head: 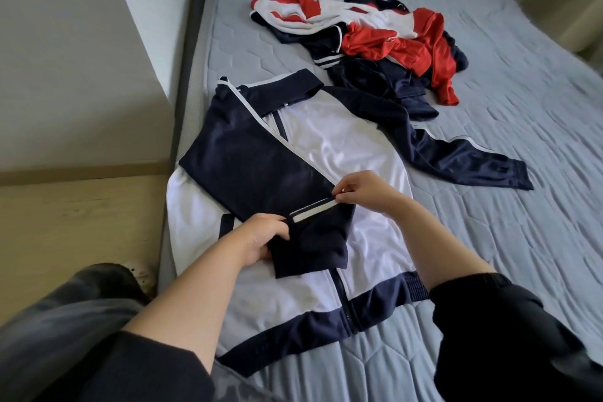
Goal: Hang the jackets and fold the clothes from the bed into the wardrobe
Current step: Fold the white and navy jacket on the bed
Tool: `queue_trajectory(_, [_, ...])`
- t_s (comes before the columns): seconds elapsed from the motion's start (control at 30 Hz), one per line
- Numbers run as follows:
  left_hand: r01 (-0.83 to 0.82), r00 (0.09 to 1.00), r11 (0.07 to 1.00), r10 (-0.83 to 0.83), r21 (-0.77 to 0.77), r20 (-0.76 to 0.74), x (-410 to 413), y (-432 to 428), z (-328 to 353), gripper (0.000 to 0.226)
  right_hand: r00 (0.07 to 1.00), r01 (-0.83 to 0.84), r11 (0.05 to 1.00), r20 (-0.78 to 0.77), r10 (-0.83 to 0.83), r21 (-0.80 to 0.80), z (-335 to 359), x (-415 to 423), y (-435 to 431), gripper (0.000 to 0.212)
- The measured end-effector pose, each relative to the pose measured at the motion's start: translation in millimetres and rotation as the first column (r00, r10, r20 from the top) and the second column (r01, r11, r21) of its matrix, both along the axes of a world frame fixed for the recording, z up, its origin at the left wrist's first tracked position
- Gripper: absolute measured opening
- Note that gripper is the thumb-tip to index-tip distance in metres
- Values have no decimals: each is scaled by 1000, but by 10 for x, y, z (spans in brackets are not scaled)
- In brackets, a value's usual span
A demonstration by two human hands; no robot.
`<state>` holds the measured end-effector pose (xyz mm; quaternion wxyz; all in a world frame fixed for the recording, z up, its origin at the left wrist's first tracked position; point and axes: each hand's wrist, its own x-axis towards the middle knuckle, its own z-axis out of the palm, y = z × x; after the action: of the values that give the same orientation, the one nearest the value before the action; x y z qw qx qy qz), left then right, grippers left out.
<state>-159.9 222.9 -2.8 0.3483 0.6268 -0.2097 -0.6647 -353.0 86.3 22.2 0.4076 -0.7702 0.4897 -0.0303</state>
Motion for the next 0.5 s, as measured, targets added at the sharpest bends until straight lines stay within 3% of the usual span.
queue_trajectory(0.03, [-47,997,999,47,7,-65,18,5,21,33,996,61,998,58,-63,33,-6,-28,-8,5])
queue_trajectory(0.1, [-134,983,991,133,4,-127,50,4,51,34,998,61,996,19,-62,67,-25,-54,-13,11])
queue_trajectory(0.17, [-231,968,973,229,1,-104,94,-23,52,30,997,4,995,-82,4,96,-48,-49,-1,30])
queue_trajectory(0.23, [-268,963,963,268,-7,-23,141,-46,43,20,997,22,994,-70,-14,105,-65,-35,-19,35])
queue_trajectory(0.3, [-189,982,982,189,2,-25,172,-36,37,18,997,80,991,5,-81,109,-106,-36,-53,36])
queue_trajectory(0.4, [36,988,999,-35,7,-151,147,14,34,23,975,182,973,105,-198,141,-175,-17,-51,37])
queue_trajectory(0.5, [107,994,994,-106,17,-8,128,19,-11,21,903,390,914,147,-403,109,-221,12,3,26])
